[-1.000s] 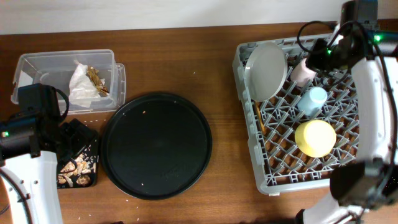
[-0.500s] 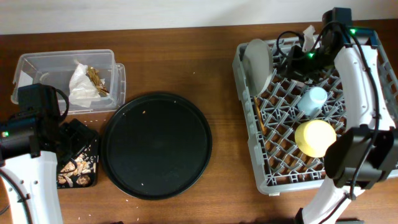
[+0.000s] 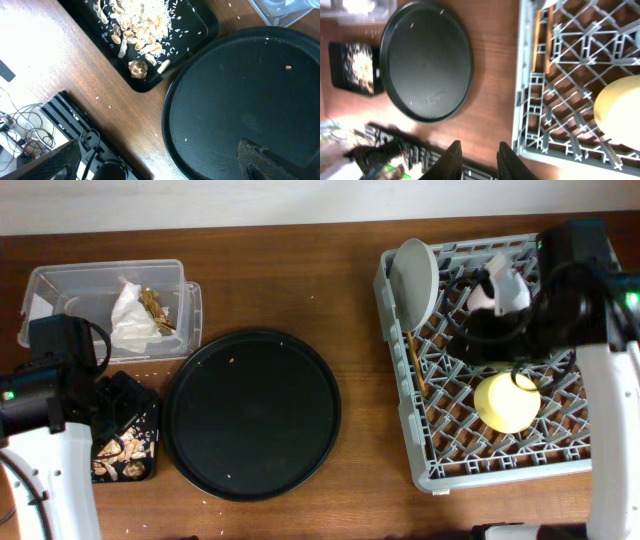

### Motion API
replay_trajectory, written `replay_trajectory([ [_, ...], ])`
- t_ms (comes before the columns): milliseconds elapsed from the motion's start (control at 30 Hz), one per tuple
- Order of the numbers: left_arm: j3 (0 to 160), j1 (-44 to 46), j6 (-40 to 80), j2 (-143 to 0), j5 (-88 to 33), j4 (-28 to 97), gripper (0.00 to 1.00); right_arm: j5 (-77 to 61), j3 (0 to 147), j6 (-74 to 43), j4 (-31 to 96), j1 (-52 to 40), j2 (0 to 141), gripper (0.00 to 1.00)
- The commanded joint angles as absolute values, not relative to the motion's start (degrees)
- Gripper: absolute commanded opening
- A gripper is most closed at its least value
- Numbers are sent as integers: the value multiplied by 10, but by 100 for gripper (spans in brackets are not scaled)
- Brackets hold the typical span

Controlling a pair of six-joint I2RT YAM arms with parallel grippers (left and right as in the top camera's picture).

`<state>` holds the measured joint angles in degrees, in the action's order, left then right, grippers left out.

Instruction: Sort waste into correct bins and load items into the dishwasher rack

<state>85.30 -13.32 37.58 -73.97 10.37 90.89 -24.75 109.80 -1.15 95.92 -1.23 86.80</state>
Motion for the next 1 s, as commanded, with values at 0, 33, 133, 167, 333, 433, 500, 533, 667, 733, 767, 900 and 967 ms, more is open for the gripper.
replay_trajectory([
  [0, 859, -137, 377, -737, 108, 910, 99, -215, 1061, -4, 969, -69, 790, 26],
  [33, 859, -137, 377, -737, 108, 910, 99, -214, 1050, -5, 969, -80, 773, 27],
  [133, 859, -137, 377, -737, 108, 910, 99, -186, 1006, -31, 964, -103, 718, 36],
  [167, 859, -137, 377, -737, 108, 910, 99, -170, 990, -41, 965, -105, 700, 39],
  [333, 859, -137, 377, -737, 108, 910, 99, -145, 937, -41, 973, -105, 638, 99],
  [433, 859, -137, 377, -737, 108, 910, 99, -145, 934, -41, 973, -105, 634, 99],
  [500, 859, -137, 377, -737, 108, 910, 99, -145, 934, -41, 973, -105, 636, 99],
  [533, 859, -137, 377, -737, 108, 910, 99, -145, 934, -41, 973, -105, 639, 99],
  [667, 859, -137, 377, -737, 108, 910, 99, -145, 934, -41, 973, -105, 653, 99],
  [733, 859, -137, 377, -737, 108, 910, 99, -145, 934, -41, 973, -105, 664, 99],
  [767, 859, -137, 377, -737, 108, 910, 99, -145, 934, -41, 973, -105, 668, 99],
  [900, 859, -137, 377, -737, 108, 910, 99, -112, 933, -28, 973, -105, 687, 99],
  [967, 859, -137, 377, -737, 108, 910, 99, -79, 932, -28, 973, -104, 681, 99],
])
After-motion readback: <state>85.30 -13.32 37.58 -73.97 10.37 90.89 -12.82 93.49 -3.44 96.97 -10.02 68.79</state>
